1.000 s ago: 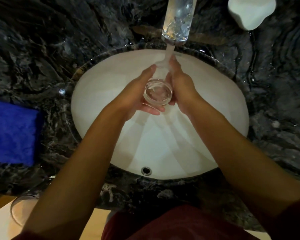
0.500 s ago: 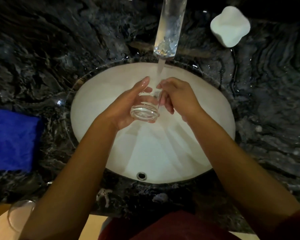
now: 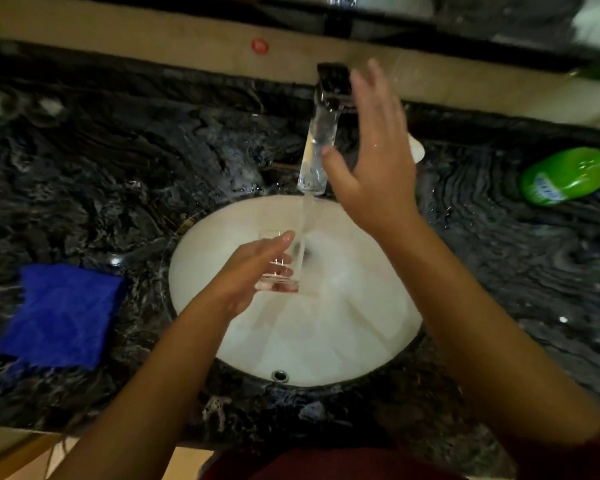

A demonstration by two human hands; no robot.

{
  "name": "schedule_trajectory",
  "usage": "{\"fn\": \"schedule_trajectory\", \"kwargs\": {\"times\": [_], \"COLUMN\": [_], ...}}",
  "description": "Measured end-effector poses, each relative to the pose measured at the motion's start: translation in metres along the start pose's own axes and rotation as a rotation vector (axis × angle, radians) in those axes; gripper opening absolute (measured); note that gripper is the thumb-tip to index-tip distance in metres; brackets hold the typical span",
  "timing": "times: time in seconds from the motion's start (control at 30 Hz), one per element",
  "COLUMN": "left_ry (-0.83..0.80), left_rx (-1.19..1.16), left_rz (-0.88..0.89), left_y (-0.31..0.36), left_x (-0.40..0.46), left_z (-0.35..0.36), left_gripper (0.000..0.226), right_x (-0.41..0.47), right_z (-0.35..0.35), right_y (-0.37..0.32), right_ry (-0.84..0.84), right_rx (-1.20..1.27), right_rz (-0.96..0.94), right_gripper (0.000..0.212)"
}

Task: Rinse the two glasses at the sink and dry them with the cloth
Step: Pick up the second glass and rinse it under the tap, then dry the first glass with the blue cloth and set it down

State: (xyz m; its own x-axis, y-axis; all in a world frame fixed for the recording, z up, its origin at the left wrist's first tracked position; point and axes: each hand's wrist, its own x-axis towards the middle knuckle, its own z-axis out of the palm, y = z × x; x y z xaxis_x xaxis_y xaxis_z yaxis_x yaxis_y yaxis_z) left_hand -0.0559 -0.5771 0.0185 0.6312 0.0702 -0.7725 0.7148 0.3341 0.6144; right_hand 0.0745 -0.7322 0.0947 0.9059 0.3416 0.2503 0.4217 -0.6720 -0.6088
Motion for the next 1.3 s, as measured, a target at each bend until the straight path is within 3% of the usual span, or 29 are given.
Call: {"fn": "schedule_trajectory", "kwargs": {"times": [0.1, 0.3, 0.53, 0.67, 0.83, 0.93, 1.1, 1.3], "left_ry": [0.023, 0.005, 0.076, 0.127, 0.226, 0.326, 0.439, 0.539], "left_rx": [-0.023, -0.013, -0.151, -0.17, -0.132, -0.087, -0.085, -0.09], "left_rz": [0.019, 0.097, 0.202, 0.29, 0.437, 0.501, 0.515, 0.503], "left_y": [0.006, 0.01, 0.006, 0.008, 0.009, 0.0, -0.028, -0.068], "left_x": [-0.016, -0.045, -0.078, -0.107, -0.147, -0.174, -0.212, -0.248], "left_z": [0.004, -0.014, -0.054, -0.07, -0.074, -0.067, -0.05, -0.033], "left_gripper": [0.042, 0.063, 0.066, 0.052, 0.062, 0.053, 0.039, 0.071], "right_x": [0.007, 0.007, -0.003, -0.015, -0.024, -0.021, -0.019, -0.046], "right_z": [0.009, 0.009, 0.01, 0.018, 0.016, 0.013, -0.001, 0.005], "right_y": [-0.006, -0.011, -0.017, -0.014, -0.011, -0.008, -0.017, -0.057], "right_ry": [-0.13, -0.151, -0.203, -0.215, -0.252, -0.288, -0.274, -0.289], "right_rx": [-0.096, -0.204, -0.283, -0.313, -0.213, -0.225, -0.404, -0.211], "right_rz": [-0.029, -0.012, 0.015, 0.007, 0.019, -0.009, -0.027, -0.198], "right_gripper": [0.078, 0.079, 0.082, 0.083, 0.091, 0.091, 0.074, 0.067]}}
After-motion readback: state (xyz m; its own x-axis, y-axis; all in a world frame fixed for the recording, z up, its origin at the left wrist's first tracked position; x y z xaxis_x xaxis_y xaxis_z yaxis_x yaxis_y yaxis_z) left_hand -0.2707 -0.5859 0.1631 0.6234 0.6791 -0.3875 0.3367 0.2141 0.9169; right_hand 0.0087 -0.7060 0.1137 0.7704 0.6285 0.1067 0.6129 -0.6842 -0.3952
